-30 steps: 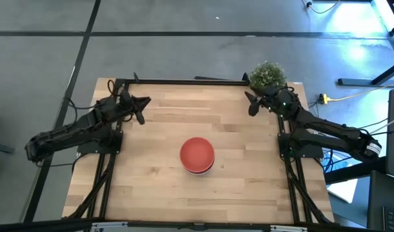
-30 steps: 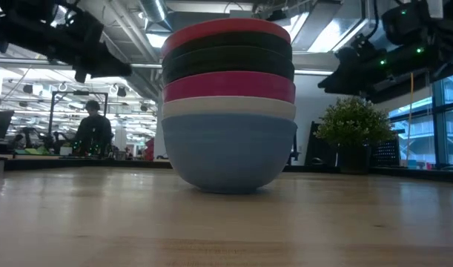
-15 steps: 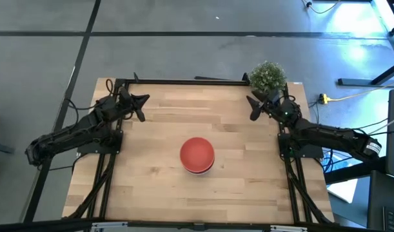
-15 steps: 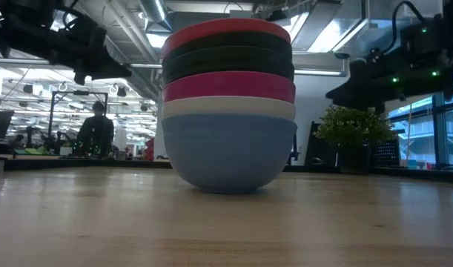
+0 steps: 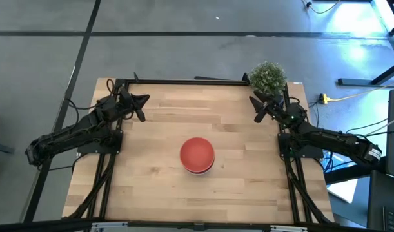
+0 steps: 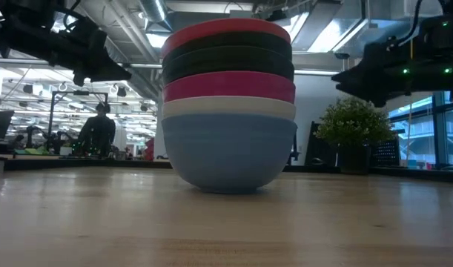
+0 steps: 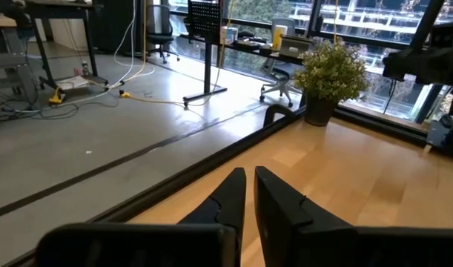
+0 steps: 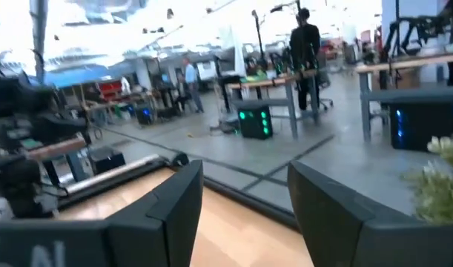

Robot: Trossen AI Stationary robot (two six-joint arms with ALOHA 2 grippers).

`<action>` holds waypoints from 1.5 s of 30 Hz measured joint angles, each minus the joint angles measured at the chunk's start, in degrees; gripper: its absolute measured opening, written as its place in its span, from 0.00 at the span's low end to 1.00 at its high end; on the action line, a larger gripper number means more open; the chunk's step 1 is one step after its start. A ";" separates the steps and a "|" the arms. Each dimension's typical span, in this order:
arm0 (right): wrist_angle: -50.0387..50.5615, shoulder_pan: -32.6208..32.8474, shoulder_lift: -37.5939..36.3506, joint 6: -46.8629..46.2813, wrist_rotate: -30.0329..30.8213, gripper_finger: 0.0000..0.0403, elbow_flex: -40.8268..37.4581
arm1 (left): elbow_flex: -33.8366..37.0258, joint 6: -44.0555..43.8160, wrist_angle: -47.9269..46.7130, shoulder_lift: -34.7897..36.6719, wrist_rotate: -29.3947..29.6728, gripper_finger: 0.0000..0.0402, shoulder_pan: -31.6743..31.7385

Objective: Nest bowls inside each other
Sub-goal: Return to Home Position

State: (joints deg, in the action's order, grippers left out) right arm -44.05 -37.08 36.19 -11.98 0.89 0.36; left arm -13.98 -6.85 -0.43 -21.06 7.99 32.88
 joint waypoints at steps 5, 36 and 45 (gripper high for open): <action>-3.51 0.00 -4.03 -1.30 -0.45 0.50 0.00 | 0.00 0.00 -0.11 0.00 0.15 0.05 0.00; 46.38 0.00 -17.28 3.67 -10.06 0.50 18.12 | 0.00 0.00 -0.61 0.00 0.49 0.05 0.00; 55.18 0.90 -26.75 2.99 -9.28 0.50 18.12 | 0.00 0.00 -0.62 0.00 0.50 0.00 0.00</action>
State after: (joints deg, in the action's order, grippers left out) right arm 11.13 -36.18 9.44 -9.00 -8.38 18.48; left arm -13.98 -6.85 -1.05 -21.06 8.49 32.88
